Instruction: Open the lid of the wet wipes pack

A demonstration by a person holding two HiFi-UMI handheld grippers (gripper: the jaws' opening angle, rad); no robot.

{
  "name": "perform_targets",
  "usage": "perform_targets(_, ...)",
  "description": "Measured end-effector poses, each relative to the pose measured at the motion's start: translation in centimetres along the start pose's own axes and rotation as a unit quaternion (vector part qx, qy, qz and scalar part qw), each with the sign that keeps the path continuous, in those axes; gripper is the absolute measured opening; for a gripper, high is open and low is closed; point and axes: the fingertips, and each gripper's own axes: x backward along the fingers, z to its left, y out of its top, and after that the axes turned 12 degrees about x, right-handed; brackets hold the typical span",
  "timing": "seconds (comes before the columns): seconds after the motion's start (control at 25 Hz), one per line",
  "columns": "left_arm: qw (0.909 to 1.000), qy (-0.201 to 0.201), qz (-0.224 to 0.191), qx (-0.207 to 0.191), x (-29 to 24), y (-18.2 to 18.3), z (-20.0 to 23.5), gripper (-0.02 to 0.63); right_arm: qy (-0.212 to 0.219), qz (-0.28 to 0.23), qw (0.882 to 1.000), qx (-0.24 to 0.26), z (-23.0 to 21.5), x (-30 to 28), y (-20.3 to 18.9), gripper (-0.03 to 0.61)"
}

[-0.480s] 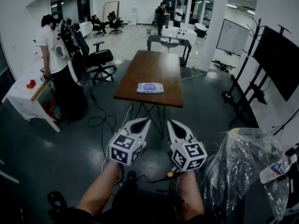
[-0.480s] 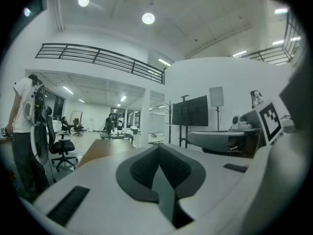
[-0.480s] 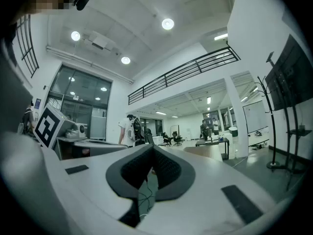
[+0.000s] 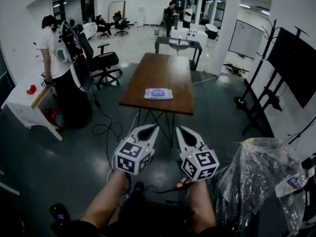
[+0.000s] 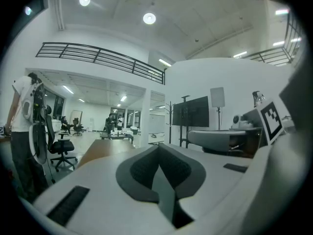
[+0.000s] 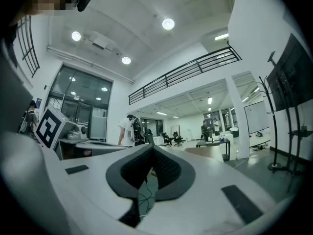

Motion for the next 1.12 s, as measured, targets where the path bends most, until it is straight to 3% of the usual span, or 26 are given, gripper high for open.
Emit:
perform_targets(0.44,0.9999,0.0,0.005,0.01,-3.5,-0.6,3.5,0.006,-0.004,0.016,1.0,0.003,-1.9,-3.7,-1.9,0.011)
perform_targets(1.12,0.9987,-0.028,0.043,0.0,-13.0,1.5,18.1,0.006,-0.028,0.057,0.998,-0.002,-5.4,-20.7,-4.4,0.011)
